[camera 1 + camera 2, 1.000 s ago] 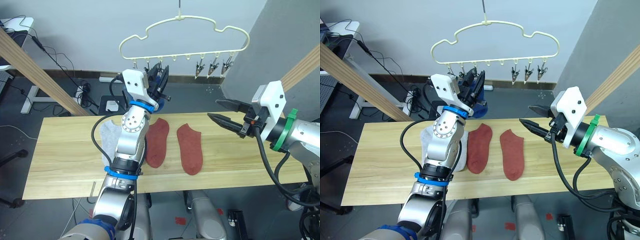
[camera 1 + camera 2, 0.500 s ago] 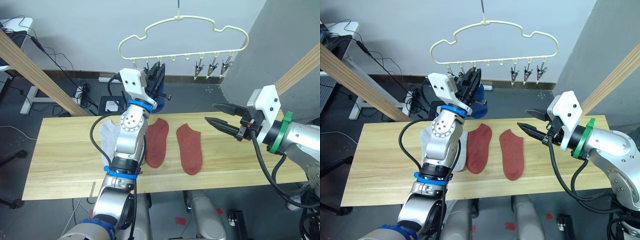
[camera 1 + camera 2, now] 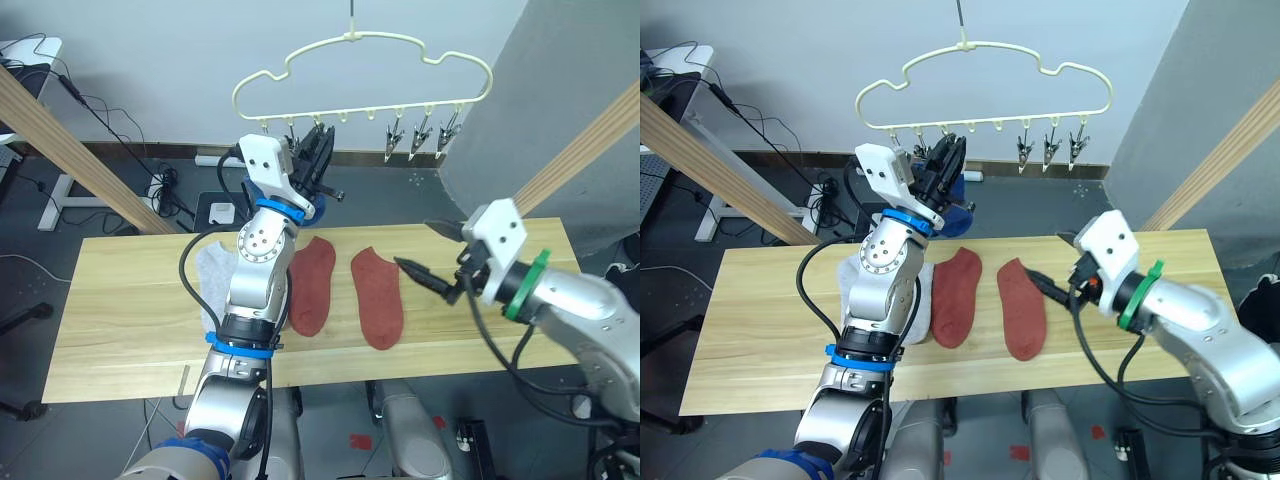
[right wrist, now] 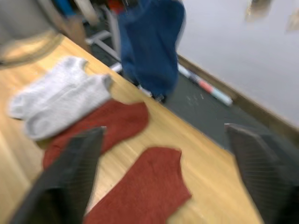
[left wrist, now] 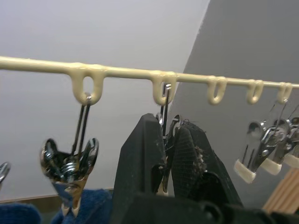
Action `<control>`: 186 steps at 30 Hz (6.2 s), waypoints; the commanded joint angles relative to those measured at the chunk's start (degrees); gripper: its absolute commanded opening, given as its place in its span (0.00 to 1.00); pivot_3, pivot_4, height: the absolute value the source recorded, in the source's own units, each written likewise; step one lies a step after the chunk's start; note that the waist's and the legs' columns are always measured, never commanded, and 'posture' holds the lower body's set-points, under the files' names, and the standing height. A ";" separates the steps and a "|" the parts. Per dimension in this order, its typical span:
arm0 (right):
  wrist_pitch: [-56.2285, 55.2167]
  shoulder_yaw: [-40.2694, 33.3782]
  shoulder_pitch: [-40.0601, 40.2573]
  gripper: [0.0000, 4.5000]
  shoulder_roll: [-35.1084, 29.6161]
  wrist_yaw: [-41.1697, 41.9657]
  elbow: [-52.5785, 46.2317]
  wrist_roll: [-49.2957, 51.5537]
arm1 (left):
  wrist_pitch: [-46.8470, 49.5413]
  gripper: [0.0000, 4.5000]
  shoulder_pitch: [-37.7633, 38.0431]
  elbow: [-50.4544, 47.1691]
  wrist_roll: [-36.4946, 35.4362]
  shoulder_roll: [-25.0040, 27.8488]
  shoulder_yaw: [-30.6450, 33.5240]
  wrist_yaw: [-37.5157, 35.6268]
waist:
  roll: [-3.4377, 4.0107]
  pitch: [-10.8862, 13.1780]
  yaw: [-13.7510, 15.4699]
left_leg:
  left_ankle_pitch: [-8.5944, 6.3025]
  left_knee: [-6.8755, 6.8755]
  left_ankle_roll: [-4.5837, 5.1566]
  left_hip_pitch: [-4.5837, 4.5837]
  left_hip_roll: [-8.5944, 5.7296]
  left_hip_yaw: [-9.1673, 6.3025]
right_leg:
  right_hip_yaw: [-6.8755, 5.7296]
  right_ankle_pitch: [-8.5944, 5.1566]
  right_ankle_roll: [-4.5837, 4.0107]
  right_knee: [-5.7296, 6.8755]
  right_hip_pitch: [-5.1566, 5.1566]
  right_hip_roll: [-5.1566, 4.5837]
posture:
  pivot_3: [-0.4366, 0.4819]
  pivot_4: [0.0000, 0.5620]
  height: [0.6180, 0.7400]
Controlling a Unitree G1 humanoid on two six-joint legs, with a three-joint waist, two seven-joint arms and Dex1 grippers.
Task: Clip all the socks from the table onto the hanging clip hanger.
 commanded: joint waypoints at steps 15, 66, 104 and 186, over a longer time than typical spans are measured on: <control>-15.52 15.23 1.17 1.00 23.92 -18.58 33.16 -26.77 | 7.31 0.06 0.13 -6.62 -6.14 4.66 -0.42 -10.04 | -0.06 -0.05 -0.08 | 0.02 0.02 0.01 0.01 0.01 -0.02 | 0.00 0.03 -0.06 0.03 -0.01 0.01 | 0.31 0.63 1.00; -28.94 8.17 -8.17 0.00 19.50 9.46 21.05 -17.86 | 34.59 0.06 -5.33 -13.39 -26.42 9.39 5.18 -17.26 | -0.20 -0.24 -0.11 | 0.04 0.04 0.02 0.02 0.02 -0.17 | -0.09 0.08 -0.14 0.05 0.04 0.05 | 0.28 0.63 1.00; -30.13 9.56 -7.23 0.00 20.89 9.22 18.94 -18.12 | 34.80 0.06 -5.16 -12.81 -26.31 9.72 5.12 -18.00 | -0.20 -0.24 -0.13 | 0.04 0.04 0.02 0.02 0.01 -0.15 | -0.07 0.09 -0.15 0.05 0.03 0.04 | 0.28 0.64 1.00; -8.85 11.39 3.06 0.17 11.56 8.91 21.09 -21.23 | 31.94 0.89 5.63 -21.38 -22.14 18.73 2.83 -19.98 | -0.21 -0.25 0.05 | 0.05 0.05 0.00 0.04 0.01 -0.15 | -0.07 0.09 -0.15 0.07 0.05 0.02 | 0.31 0.62 1.00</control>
